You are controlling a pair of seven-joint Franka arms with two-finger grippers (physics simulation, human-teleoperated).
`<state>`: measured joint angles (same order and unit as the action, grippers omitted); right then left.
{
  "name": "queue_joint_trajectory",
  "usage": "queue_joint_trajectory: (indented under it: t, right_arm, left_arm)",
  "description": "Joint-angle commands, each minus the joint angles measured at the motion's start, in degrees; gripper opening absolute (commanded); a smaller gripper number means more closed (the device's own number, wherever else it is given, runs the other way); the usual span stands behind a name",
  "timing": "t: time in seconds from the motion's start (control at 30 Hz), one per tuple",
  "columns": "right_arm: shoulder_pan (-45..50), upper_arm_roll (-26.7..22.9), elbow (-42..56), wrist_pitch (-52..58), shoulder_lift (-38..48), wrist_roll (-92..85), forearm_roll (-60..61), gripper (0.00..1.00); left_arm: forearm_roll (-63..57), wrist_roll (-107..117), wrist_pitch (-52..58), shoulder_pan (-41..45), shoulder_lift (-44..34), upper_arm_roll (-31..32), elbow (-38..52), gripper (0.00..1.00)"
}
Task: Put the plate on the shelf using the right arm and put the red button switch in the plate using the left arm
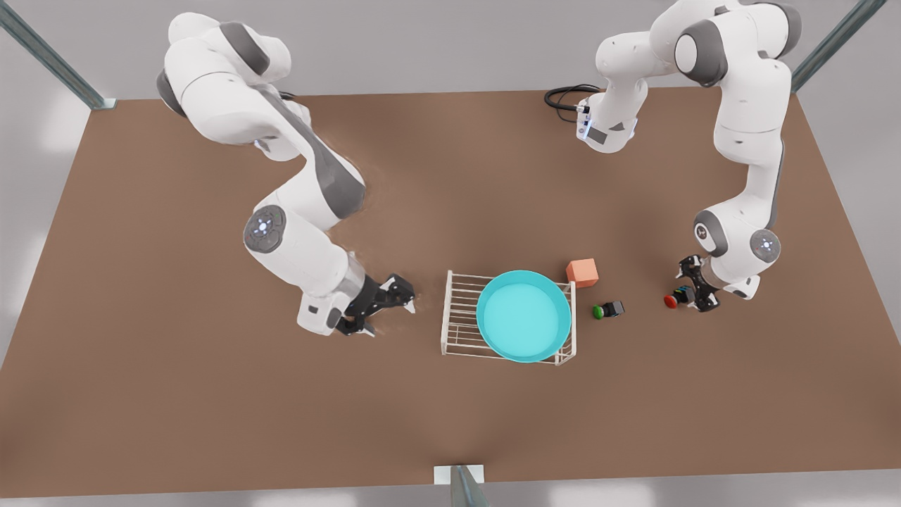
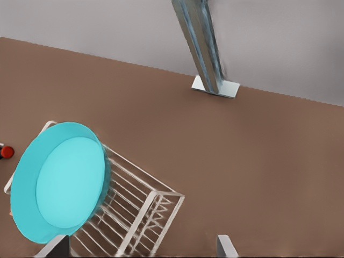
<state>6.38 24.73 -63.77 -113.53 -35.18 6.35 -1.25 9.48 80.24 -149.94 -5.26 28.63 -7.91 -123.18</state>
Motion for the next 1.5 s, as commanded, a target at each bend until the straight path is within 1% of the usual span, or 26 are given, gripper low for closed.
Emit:
queue_joint_trajectory:
  t: [0.0, 0.03, 0.1, 0.13, 0.17, 0.2, 0.23, 0.27, 0.33, 0.47, 0.5, 0.53, 0.6, 0.67, 0.77, 0.83, 0.9, 0.97, 1.1, 1.17, 1.2, 1.27, 1.33, 1.37, 1.43, 1.47]
  right_arm:
    - [-5.8, -0.6, -0.1, 29.5, 1.2, -2.9, -14.8, 1.00]
    - [-6.9, -1.7, 0.0, 32.0, 1.0, -6.9, -21.0, 1.00]
    - [-8.5, -4.3, 0.8, 36.1, 3.7, -12.1, -22.1, 1.00]
    - [-8.5, -5.4, 0.7, 38.6, 7.6, -12.7, -18.4, 1.00]
    - [-7.5, -9.6, -0.3, 39.0, 12.5, -12.8, -10.1, 1.00]
    - [-7.4, -10.4, -2.8, 38.9, 15.9, -13.3, -7.2, 1.00]
    - [-7.1, -10.4, -3.5, 38.9, 17.2, -13.4, -6.9, 1.00]
    - [-6.9, -10.5, -6.8, 38.1, 20.5, -13.4, -6.0, 1.00]
    - [-6.9, -10.5, -7.2, 38.1, 20.9, -13.4, -5.3, 1.00]
    - [-6.9, -11.3, -7.2, 38.1, 21.0, -13.5, -4.2, 1.00]
    - [-6.9, -11.3, -7.2, 38.1, 20.9, -13.6, -4.1, 1.00]
    - [-6.9, -11.3, -7.2, 38.1, 20.9, -13.6, -4.1, 1.00]
    - [-6.9, -11.7, -7.2, 38.1, 20.9, -13.6, -4.1, 1.00]
    - [-6.0, -12.9, -9.2, 37.2, 22.8, -13.6, -4.5, 1.00]
    - [-6.4, -14.4, -16.6, 33.8, 28.7, -13.6, -4.3, 1.00]
    - [-6.7, -14.4, -17.9, 33.2, 29.4, -13.6, -4.3, 1.00]
    - [-6.8, -14.8, -17.9, 33.2, 29.4, -13.6, -4.3, 1.00]
    - [-7.3, -14.9, -18.0, 33.2, 29.6, -13.6, -4.5, 1.00]
    - [-7.3, -15.4, -18.1, 33.5, 29.5, -13.6, -4.5, 1.00]
    - [-7.3, -15.9, -18.1, 33.5, 29.3, -13.7, -4.3, 1.00]
    - [-7.3, -15.9, -18.1, 33.5, 29.3, -13.7, -4.3, 1.00]
    - [-7.3, -16.2, -18.1, 33.7, 29.3, -13.7, -4.2, 1.00]
    - [-7.3, -16.3, -18.1, 33.8, 29.3, -14.0, -4.2, 1.00]
    - [-7.3, -16.6, -18.1, 33.8, 29.2, -14.4, -4.2, 1.00]
    - [-7.3, -16.9, -18.0, 33.8, 29.0, -14.4, -4.1, 1.00]
    - [-7.3, -17.1, -18.0, 33.8, 29.0, -14.4, -4.1, 1.00]
  left_arm:
    - [-0.1, 8.8, -0.4, 0.0, 0.1, 0.0, 0.0, 0.91]
    - [-0.1, 8.8, -0.4, 0.0, 0.1, 0.0, 0.0, 0.89]
    - [-0.2, 8.8, -0.4, -0.2, 0.2, 0.0, 0.0, 0.86]
    - [-0.2, 8.8, -0.4, -0.2, 0.1, 0.0, 0.1, 0.85]
    - [-0.2, 8.8, -0.4, -0.2, 0.2, 0.0, 0.0, 0.83]
    - [-0.2, 8.8, -0.4, -0.3, 0.5, 0.0, 0.0, 0.83]
    - [-0.2, 8.8, -0.4, -0.2, 0.5, 0.1, 0.1, 0.82]
    - [-0.1, 8.9, -0.4, -0.3, 0.5, 0.1, 0.0, 0.82]
    - [0.0, 8.9, -0.3, -0.2, 0.5, 0.1, 0.0, 0.74]
    - [0.0, 9.1, 0.0, -0.3, 0.1, 0.3, 0.0, 0.68]
    - [0.0, 9.1, 0.0, -0.3, 0.1, 0.3, 0.0, 0.63]
    - [0.0, 9.2, 0.0, -0.3, 0.1, 0.5, 0.0, 0.54]
    - [0.0, 9.2, 0.1, -0.3, -0.4, 0.5, 0.0, 0.49]
    - [0.0, 9.2, 0.3, -0.3, -1.2, 0.5, 0.0, 0.49]
    - [-0.1, 9.0, 0.5, -0.3, -2.1, 0.5, 0.0, 0.48]
    - [1.6, 9.2, 6.4, 1.9, -6.6, 0.5, 1.0, 0.48]
    - [8.2, 9.8, 13.9, 5.7, -11.1, 0.5, 4.9, 0.48]
    - [8.2, 16.0, 16.9, 10.3, -13.3, 0.5, 7.1, 0.46]
    - [8.2, 32.4, 28.6, 14.0, -14.4, 3.5, 18.9, 0.46]
    - [8.3, 40.1, 30.1, 18.7, -15.6, 3.5, 21.4, 0.46]
    - [8.2, 44.0, 30.1, 21.1, -15.6, 5.4, 21.8, 0.46]
    - [8.6, 47.5, 29.1, 24.9, -14.8, 6.1, 21.8, 0.46]
    - [9.6, 54.6, 21.6, 28.0, -12.9, 6.4, 21.8, 0.46]
    - [9.5, 56.0, 18.7, 28.4, -11.5, 7.9, 21.8, 0.46]
    - [9.6, 56.6, 14.7, 28.5, -9.1, 8.4, 21.8, 0.46]
    - [9.6, 56.6, 14.2, 28.5, -8.6, 8.4, 21.8, 0.48]
